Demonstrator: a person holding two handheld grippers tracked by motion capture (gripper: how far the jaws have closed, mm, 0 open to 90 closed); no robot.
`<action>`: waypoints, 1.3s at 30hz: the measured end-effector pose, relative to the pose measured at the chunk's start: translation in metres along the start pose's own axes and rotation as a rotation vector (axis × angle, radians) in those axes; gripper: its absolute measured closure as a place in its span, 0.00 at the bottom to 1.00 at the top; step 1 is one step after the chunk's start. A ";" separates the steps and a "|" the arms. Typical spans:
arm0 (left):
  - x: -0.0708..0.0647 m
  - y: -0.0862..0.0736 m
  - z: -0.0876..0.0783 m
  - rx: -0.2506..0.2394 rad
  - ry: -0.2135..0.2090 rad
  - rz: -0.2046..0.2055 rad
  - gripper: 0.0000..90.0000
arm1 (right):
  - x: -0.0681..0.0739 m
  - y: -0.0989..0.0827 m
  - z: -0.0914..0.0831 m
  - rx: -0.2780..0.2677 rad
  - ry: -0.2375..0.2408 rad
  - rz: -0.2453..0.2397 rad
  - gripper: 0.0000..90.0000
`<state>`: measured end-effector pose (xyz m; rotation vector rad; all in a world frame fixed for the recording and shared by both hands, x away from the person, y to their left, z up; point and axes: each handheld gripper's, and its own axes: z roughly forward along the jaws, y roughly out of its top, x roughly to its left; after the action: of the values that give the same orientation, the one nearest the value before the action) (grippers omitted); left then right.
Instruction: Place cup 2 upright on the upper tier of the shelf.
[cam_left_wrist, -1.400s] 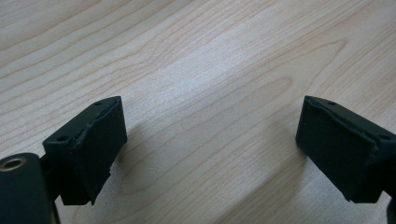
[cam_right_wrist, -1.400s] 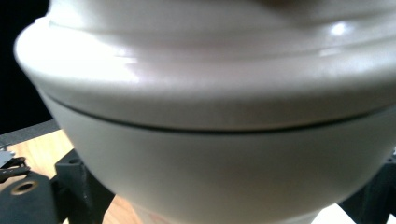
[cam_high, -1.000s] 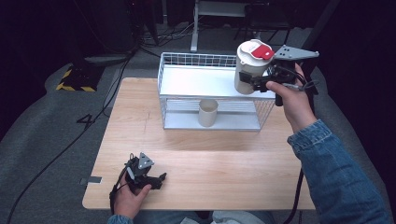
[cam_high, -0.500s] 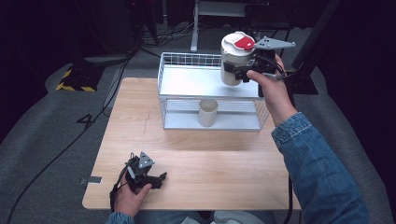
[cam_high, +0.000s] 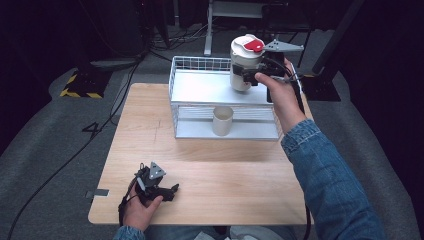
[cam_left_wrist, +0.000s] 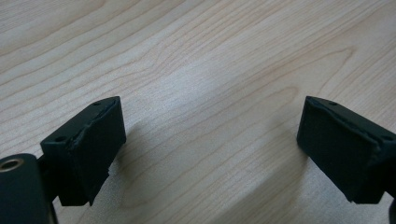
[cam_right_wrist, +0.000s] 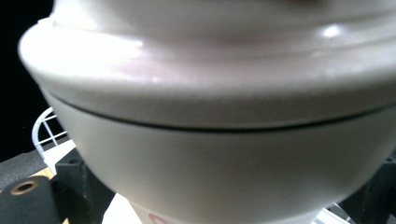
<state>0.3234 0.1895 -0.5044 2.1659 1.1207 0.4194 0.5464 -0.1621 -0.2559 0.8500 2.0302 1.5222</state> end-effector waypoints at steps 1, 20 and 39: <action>0.000 0.000 0.000 -0.002 0.000 -0.002 0.09 | 0.000 0.000 0.000 0.000 0.000 0.000 0.11; 0.000 0.000 0.000 -0.001 0.000 0.003 0.09 | 0.003 -0.012 0.017 0.025 -0.002 0.019 0.11; 0.000 0.000 0.001 -0.004 0.003 0.002 0.09 | 0.000 -0.018 0.020 0.018 0.005 0.049 0.10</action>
<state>0.3240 0.1892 -0.5047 2.1634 1.1189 0.4256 0.5563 -0.1526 -0.2788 0.9106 2.0438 1.5356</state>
